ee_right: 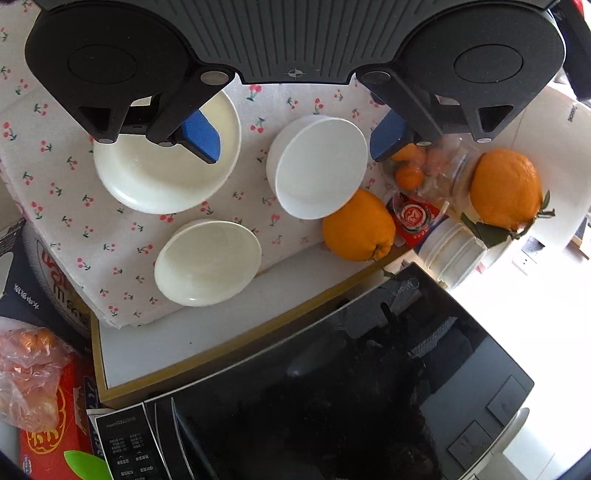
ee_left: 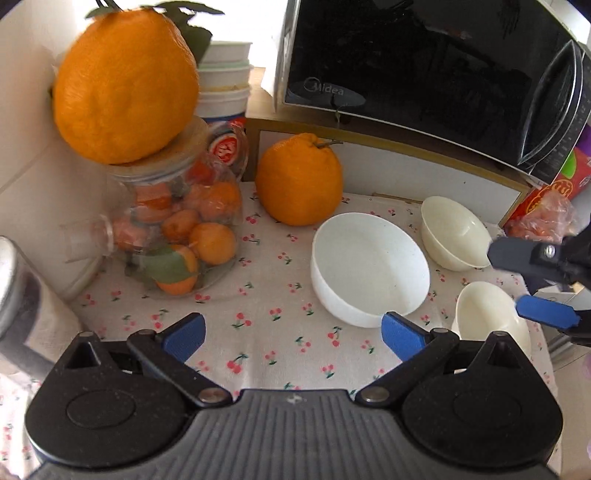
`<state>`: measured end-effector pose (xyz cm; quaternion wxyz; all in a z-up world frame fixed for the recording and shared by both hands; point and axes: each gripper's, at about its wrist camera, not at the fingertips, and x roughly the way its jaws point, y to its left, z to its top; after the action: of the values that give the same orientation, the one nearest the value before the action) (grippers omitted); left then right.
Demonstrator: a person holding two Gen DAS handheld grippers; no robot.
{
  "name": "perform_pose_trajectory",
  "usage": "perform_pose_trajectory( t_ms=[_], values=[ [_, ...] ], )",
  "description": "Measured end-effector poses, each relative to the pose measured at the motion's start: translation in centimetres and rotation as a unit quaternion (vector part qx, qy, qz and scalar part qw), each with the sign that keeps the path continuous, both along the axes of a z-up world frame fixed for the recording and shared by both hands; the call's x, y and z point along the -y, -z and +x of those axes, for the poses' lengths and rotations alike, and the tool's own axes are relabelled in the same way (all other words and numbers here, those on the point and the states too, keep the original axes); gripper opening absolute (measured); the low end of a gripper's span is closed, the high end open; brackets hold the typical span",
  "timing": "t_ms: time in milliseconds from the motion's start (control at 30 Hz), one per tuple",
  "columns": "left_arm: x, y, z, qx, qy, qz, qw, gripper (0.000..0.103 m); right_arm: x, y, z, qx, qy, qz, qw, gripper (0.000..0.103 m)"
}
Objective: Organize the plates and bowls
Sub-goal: 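Move both tools to the rim of the plain white bowl, then close both tools on the white bowl rim and lift it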
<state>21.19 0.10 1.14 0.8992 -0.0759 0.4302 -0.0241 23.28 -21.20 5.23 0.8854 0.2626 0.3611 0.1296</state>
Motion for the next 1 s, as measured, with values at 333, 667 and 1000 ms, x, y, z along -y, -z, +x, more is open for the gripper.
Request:
perform_pose_trajectory(
  t_ms=[333, 667, 1000],
  values=[
    [0.3, 1.3, 2.4, 0.0, -0.017, -0.053, 0.9985, 0.086, 0.0, 2.1, 3.4, 0.004, 0.022, 0.06, 0.998, 0.09],
    [-0.3, 2.3, 3.8, -0.011, -0.046, -0.094, 0.9945, 0.05, -1.8, 3.8, 4.9, -0.009, 0.03, 0.06, 0.998, 0.054],
    [-1.2, 2.8, 3.3, -0.013, -0.039, -0.105, 0.9936, 0.02, -2.3, 5.5, 5.3, -0.037, 0.047, 0.048, 0.997, 0.028]
  ],
)
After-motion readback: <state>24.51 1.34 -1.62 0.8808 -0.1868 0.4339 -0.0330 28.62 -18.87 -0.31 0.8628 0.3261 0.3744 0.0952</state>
